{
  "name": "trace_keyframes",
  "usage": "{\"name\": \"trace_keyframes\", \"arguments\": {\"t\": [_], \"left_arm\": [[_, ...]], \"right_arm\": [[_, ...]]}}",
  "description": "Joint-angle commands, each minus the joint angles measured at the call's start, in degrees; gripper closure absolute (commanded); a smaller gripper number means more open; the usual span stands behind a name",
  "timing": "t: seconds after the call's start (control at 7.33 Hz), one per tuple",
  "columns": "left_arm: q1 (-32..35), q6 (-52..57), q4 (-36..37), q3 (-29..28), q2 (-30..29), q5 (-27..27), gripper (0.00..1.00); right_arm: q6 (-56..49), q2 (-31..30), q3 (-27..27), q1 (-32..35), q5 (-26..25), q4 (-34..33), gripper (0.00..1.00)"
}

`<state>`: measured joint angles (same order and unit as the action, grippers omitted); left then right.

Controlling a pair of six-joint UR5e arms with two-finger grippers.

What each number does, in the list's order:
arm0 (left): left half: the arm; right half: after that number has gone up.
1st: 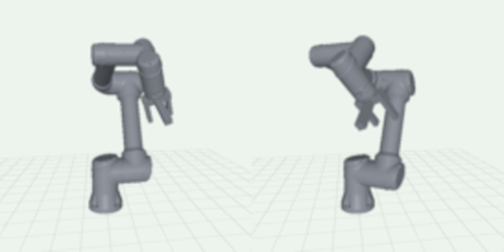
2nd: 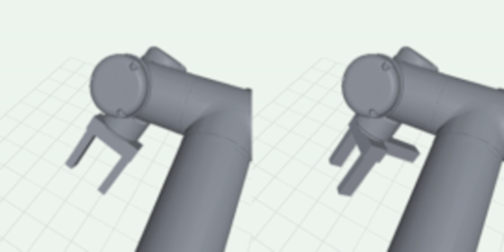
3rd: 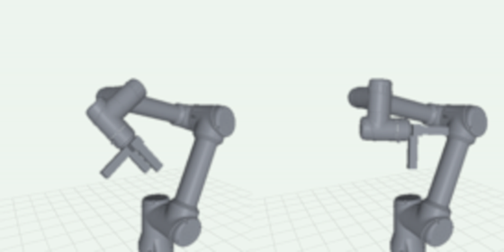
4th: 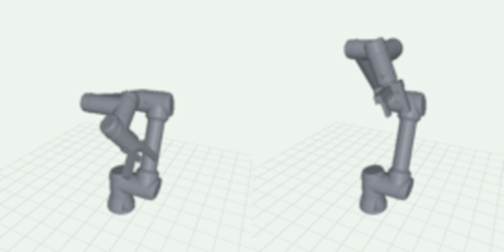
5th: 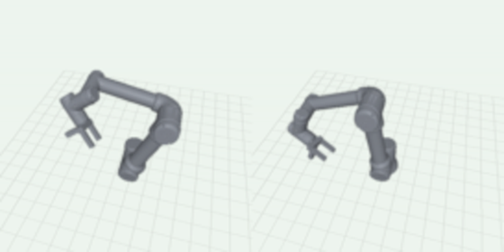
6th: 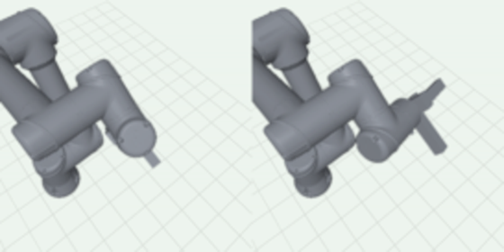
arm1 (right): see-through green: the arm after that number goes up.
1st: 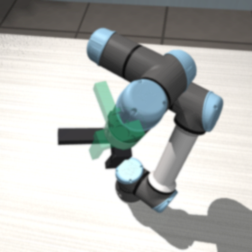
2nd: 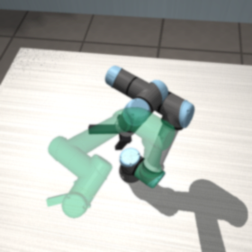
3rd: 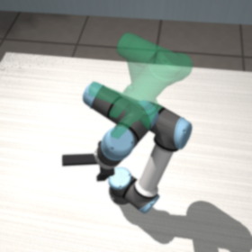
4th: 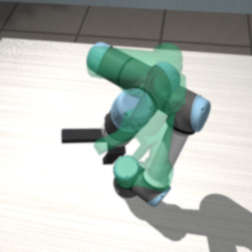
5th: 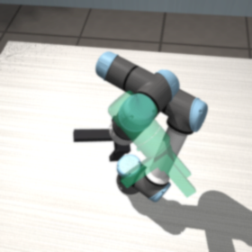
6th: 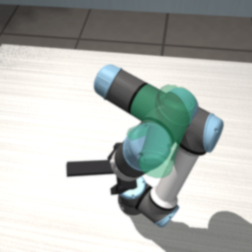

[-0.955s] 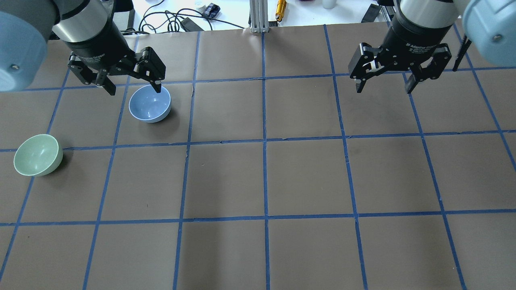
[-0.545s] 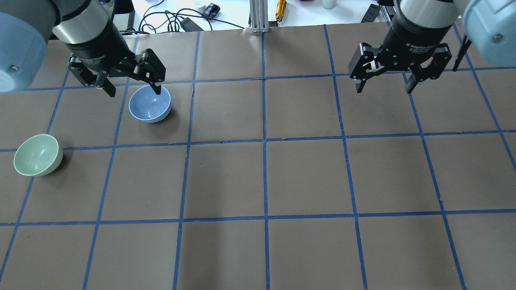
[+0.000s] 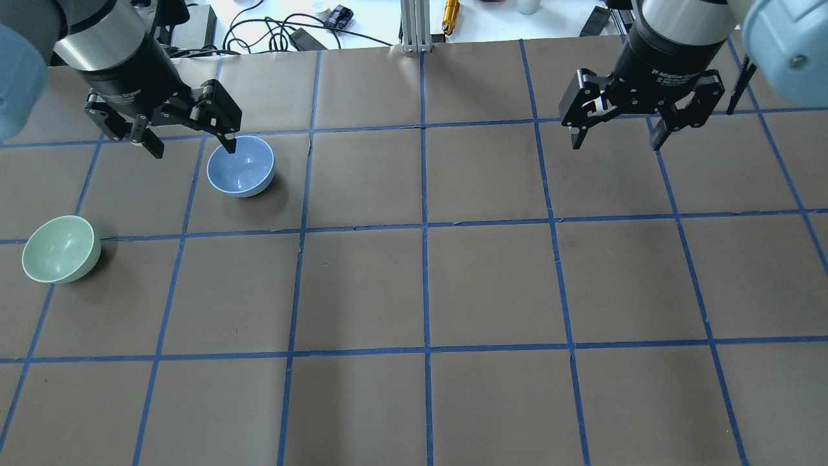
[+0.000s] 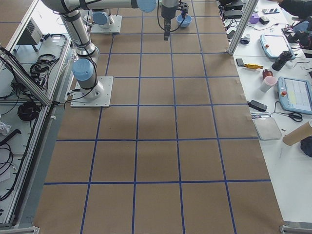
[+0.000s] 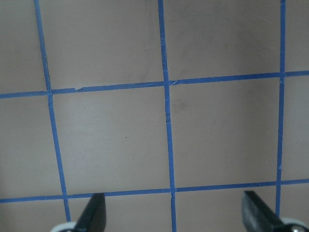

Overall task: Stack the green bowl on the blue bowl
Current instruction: 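Move the left gripper from the blue bowl toward the pale green bowl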

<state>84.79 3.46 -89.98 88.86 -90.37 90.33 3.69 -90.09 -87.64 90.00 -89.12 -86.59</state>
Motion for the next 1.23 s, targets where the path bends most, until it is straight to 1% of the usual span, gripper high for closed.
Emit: {"name": "trace_keyframes", "arguments": {"t": [0.0, 0.14, 0.41, 0.68, 0.82, 0.95, 1.09], "left_arm": [[-6.3, 7.0, -0.3, 0.7, -0.2, -0.2, 0.0], [-9.3, 12.2, -0.1, 1.0, -0.7, 0.1, 0.0], [-19.5, 24.5, 0.7, 3.8, -1.7, -0.7, 0.0], [-27.4, 37.3, 4.0, 4.5, -3.3, -0.6, 0.0], [-32.4, 43.0, 6.3, 4.9, -4.9, -0.7, 0.0], [-36.2, 46.6, 10.9, 6.1, -7.4, -0.6, 0.0], [-38.5, 49.0, 19.3, 8.4, -10.2, -0.3, 0.0]], "right_arm": [[0.0, 0.0, 0.0, 0.0, 0.0, 0.0, 0.0], [0.0, 0.0, 0.0, 0.0, 0.0, -0.1, 0.0], [-0.1, 0.0, 0.0, 0.0, 0.0, 0.0, 0.0], [0.0, 0.0, 0.0, 0.0, 0.0, 0.0, 0.0], [-0.1, 0.0, 0.0, 0.0, 0.0, 0.0, 0.0], [-0.1, 0.0, 0.0, 0.0, 0.0, 0.0, 0.0], [-0.1, 0.0, 0.0, 0.0, 0.0, 0.0, 0.0]]}}
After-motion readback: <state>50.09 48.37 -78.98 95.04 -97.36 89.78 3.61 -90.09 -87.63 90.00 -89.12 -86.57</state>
